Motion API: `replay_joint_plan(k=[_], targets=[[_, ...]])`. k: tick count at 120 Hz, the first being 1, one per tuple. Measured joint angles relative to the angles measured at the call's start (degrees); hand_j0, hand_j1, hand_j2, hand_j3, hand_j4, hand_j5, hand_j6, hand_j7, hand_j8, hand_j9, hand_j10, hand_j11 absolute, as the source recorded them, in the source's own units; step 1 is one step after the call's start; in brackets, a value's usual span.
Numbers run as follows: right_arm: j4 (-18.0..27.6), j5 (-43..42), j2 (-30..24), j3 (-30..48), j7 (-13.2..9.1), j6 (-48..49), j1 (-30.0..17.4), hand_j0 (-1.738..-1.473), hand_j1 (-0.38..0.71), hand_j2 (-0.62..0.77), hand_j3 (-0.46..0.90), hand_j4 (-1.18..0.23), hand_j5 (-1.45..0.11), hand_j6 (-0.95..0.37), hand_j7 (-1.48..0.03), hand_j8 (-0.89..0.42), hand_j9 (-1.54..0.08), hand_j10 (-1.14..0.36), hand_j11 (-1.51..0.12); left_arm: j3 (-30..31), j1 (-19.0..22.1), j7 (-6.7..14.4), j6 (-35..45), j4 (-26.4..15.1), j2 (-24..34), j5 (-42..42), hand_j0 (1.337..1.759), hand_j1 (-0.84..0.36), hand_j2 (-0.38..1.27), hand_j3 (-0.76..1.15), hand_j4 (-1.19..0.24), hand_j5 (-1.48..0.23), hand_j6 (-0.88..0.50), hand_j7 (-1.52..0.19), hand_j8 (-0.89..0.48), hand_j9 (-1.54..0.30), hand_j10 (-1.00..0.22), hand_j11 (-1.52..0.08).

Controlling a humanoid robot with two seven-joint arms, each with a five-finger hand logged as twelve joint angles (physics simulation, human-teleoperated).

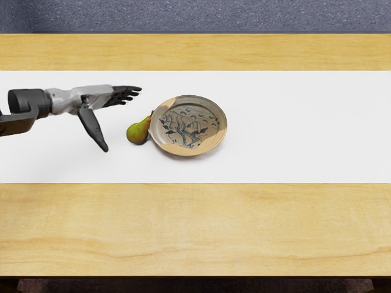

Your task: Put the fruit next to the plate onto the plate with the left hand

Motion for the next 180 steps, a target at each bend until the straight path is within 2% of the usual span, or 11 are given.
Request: replay_joint_plan(k=[40,60,82,101,144,180], targets=[[0.0,0.0,0.0,0.0,0.0,0.0,-0.2,-1.658,-0.31,-0.01,0.00,-0.03,-0.04,-0.03,-0.04,-0.03,-0.04,-0.03,-0.04,2.6,0.2,-0.1,6.7,1.0,-2.2,1.1,1.658,0.33,0.01,0.00,-0.02,-0.03,-0.02,-0.03,-0.02,-0.03,-0.02,-0.02],[0.0,0.0,0.0,0.0,0.0,0.0,-0.3,-1.658,-0.31,-0.01,0.00,-0.03,-0.04,-0.03,-0.04,-0.03,-0.04,-0.03,-0.04,2.6,1.1,-0.1,7.1,0.9,-2.2,-0.4,1.658,0.20,0.03,0.00,-0.13,-0.16,-0.13,-0.16,-0.13,-0.16,-0.12,-0.16],[0.0,0.0,0.0,0.0,0.0,0.0,-0.3,-1.658,-0.31,-0.01,0.00,-0.03,-0.04,-0.03,-0.04,-0.03,-0.04,-0.03,-0.04,2.7,1.9,-0.1,7.2,0.8,-2.2,-2.6,1.658,0.15,0.04,0.00,-0.17,-0.22,-0.17,-0.22,-0.17,-0.22,-0.17,-0.22],[0.0,0.0,0.0,0.0,0.0,0.0,-0.3,-1.658,-0.31,-0.01,0.00,-0.03,-0.04,-0.03,-0.04,-0.03,-0.04,-0.03,-0.04,2.8,2.7,-0.1,7.6,0.8,-2.2,-2.9,1.658,0.13,0.04,0.00,-0.19,-0.24,-0.19,-0.24,-0.19,-0.24,-0.19,-0.24],[0.0,0.0,0.0,0.0,0.0,0.0,-0.4,-1.658,-0.31,-0.01,0.00,-0.03,-0.04,-0.03,-0.04,-0.03,-0.04,-0.03,-0.04,2.9,4.4,-0.1,15.3,0.6,-4.5,-4.2,1.658,0.10,0.05,0.00,-0.21,-0.27,-0.21,-0.27,-0.21,-0.27,-0.21,-0.27],[0.0,0.0,0.0,0.0,0.0,0.0,-0.3,-1.658,-0.31,-0.01,0.00,-0.03,-0.04,-0.03,-0.04,-0.03,-0.04,-0.03,-0.04,3.0,5.2,-0.1,15.8,0.4,-5.1,-5.5,1.658,0.08,0.05,0.00,-0.23,-0.30,-0.23,-0.30,-0.23,-0.30,-0.23,-0.30]])
